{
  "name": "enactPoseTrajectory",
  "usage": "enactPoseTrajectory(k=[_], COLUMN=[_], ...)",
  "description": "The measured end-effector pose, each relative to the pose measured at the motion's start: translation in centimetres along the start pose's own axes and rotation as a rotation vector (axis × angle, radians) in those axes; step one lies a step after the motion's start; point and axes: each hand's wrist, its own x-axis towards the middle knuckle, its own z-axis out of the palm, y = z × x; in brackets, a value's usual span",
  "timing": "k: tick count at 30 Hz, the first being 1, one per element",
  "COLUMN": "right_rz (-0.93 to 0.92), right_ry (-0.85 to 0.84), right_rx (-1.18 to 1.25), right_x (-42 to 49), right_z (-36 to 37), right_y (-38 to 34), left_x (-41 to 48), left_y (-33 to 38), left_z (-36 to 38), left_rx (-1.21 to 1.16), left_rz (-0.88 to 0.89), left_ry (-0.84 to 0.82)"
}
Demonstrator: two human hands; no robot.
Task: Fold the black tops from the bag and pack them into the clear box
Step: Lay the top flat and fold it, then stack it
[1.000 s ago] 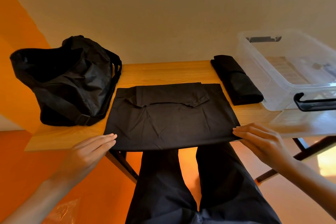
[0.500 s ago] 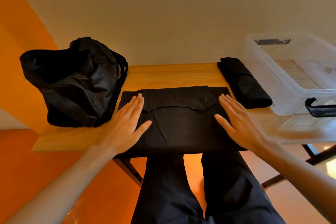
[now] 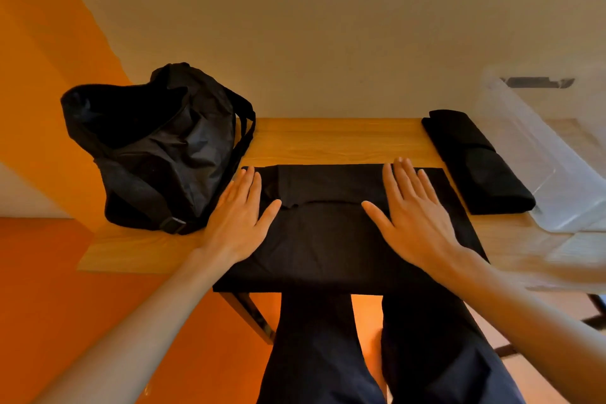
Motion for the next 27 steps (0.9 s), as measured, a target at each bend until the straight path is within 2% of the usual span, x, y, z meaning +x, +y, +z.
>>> enactPoseTrajectory(k=[4, 8, 15, 18, 21, 23, 27], right_rz=[-0.169, -0.172, -0.100, -0.106, -0.059, 0.022, 0.177], right_ry=[-0.048, -0.174, -0.209, -0.162, -0.137, -0.169, -0.187], right_rx=[0.107, 0.114, 0.098, 0.078, 0.110, 0.104, 0.074], right_x=[2.8, 4.6, 4.0, 4.6, 5.6, 6.0, 5.6], right_z=[1.0, 2.8, 3.0, 2.7, 2.4, 2.0, 1.5], right_y=[-7.0, -10.2, -8.2, -9.1, -9.9, -8.5, -1.9], left_x=[1.6, 1.9, 2.4, 2.8, 3.1, 3.0, 2.8], left_y=[-0.2, -0.2, 0.0, 0.2, 0.2, -0.2, 0.5], left_z=[0.3, 0.5, 0.2, 0.3, 0.6, 0.6, 0.1], left_rx=[0.011, 0.046, 0.057, 0.067, 0.057, 0.018, 0.009], left_rz=[0.001, -0.014, -0.047, -0.007, 0.038, 0.026, 0.048], left_ry=[-0.089, -0.086, -0.100, 0.002, -0.025, -0.047, 0.070])
